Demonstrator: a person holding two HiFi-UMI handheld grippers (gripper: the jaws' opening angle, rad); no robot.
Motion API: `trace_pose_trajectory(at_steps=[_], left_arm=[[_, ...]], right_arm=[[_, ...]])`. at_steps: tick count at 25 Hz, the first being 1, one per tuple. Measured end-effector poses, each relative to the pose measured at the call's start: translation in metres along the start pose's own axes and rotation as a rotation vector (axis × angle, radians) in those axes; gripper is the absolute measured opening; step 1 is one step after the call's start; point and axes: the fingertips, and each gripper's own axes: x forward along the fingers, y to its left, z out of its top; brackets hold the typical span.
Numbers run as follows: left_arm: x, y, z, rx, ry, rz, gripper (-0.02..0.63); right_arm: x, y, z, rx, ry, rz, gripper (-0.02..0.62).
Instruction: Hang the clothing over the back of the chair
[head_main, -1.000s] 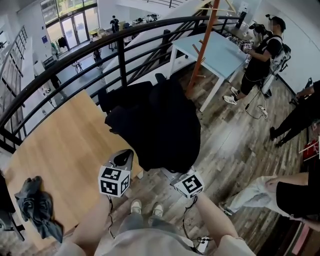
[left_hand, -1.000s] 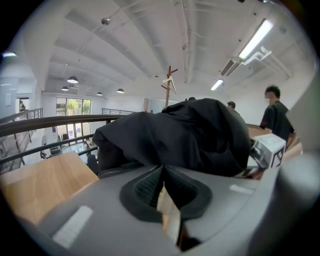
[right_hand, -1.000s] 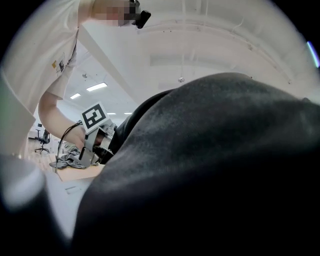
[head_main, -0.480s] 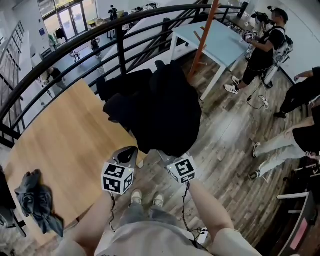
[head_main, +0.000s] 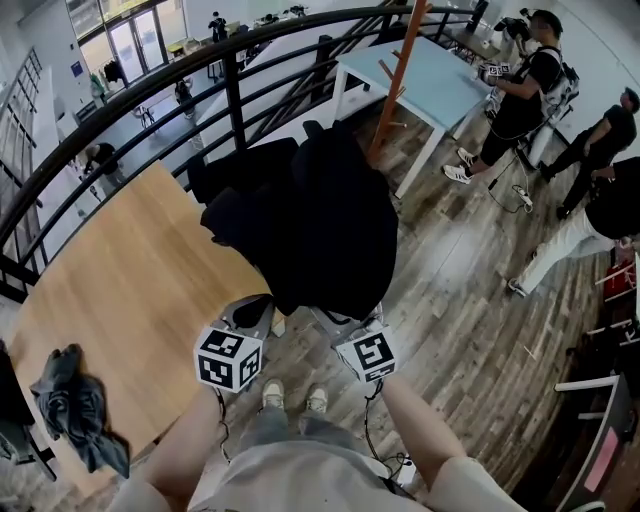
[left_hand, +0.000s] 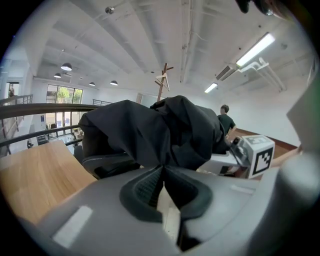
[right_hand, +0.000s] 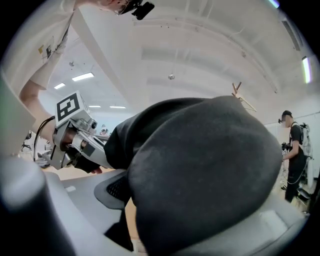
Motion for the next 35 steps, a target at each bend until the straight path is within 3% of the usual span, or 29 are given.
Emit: trace_pose_trajectory(at_steps=[5, 9, 15, 24, 30, 35], left_arm=[[-0.004, 0.001, -0.001, -0.008, 0.013, -0.005, 0.002], [-0.01, -0.008, 0.0, -0.01, 0.015, -0.018, 0.002], [-0.022, -0.021, 0.005, -0.02, -0.001, -0.039, 0.002], [-0.046, -0.044, 0.039, 0.03, -0.072, -0.07, 0.002], [-0.058, -0.039, 0.054, 0.053, -0.096, -0.054, 0.003], [-0.066, -0.047, 0.069, 0.071, -0.112, -0.067, 0.002]], right_arm=[[-0.02, 0.001, -0.015, 0.041, 0.072, -0.022, 0.449], [-0.044, -0.003, -0.021, 0.092, 0.1, -0.039, 0.462], [-0.066, -0.006, -0.016, 0.079, 0.129, -0.06, 0.46], [-0.083, -0.018, 0.013, 0.112, 0.177, -0.092, 0.331], [-0.096, -0.036, -0.002, 0.094, 0.359, -0.207, 0.278], [-0.105, -0.057, 0.023, 0.094, 0.303, -0.274, 0.273]])
